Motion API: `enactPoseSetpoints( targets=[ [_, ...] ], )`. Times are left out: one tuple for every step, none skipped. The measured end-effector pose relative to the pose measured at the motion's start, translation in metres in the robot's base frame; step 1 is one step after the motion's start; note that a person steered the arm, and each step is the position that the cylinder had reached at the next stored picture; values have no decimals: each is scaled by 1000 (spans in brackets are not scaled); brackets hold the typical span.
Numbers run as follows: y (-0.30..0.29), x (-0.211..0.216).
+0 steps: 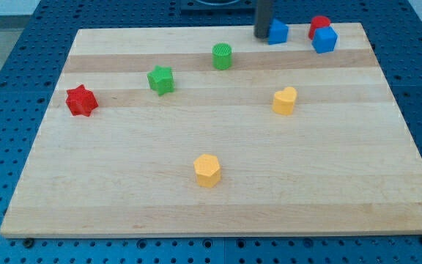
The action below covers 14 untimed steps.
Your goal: Push the red star to the bottom left of the green star
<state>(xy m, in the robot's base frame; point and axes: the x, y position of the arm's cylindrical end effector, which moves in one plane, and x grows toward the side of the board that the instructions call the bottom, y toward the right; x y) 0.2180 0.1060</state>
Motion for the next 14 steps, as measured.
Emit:
enactPoseSetpoints(
  targets=[
    [23,0],
    [3,0],
    [-14,36],
    [-3,109],
    [-34,172],
    [-139,211],
    [-259,213],
    [-409,213],
    [-411,210],
    [-411,202],
    [-410,158],
    [-396,133],
    [-364,157],
    [-341,206]
  ],
)
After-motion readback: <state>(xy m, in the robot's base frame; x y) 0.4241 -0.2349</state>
